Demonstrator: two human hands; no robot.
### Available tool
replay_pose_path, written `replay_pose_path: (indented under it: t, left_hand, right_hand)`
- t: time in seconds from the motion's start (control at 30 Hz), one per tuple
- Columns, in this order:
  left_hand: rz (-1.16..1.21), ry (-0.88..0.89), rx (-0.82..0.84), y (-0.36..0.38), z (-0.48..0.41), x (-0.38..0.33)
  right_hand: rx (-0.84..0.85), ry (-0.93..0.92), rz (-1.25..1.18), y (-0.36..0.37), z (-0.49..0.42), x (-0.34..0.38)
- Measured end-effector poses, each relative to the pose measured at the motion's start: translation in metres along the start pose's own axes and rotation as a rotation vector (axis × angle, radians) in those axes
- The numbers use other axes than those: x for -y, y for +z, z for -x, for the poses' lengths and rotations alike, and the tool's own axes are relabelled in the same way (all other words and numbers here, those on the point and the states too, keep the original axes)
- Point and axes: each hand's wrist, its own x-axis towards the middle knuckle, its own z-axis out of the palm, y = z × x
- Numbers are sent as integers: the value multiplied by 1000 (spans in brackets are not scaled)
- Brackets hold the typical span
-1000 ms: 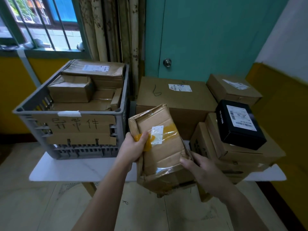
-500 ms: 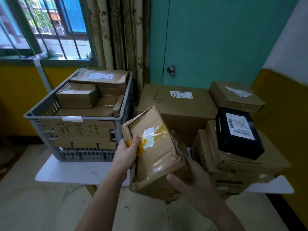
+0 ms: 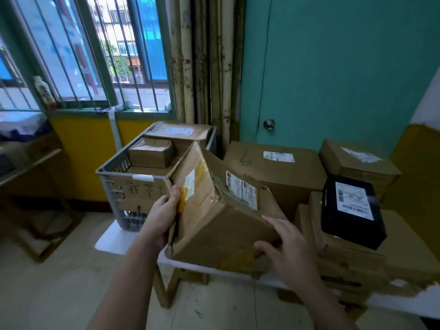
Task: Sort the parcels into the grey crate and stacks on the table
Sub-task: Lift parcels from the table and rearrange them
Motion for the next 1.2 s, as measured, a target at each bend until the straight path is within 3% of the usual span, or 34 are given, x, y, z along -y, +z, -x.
replay_pose_path:
  t: [0.23,0.47,0.67,0.8,1.0,1.2]
  left_hand:
    - [94,57,-76,-19,27,-2]
    - [90,127,-51,-28,53,-11]
    - [-53,267,-105,-37,76,-27]
    - [-107,404,-34,-33,93,-42]
    - [-147,483,-39,-49,73,-56]
    - [-48,473,-192,-67,23,-83]
  right_hand:
    - [-85,-148,27,-1,-6,20]
    - [-153,-302,86,-13,-12,45]
    - [-201,-479,223,-32,-32,77]
    - [-237,-583,324,-40,-52,103]
    - [-314,-700,473,-32,-87,135]
    - [-370,-820,509,5,-134,165]
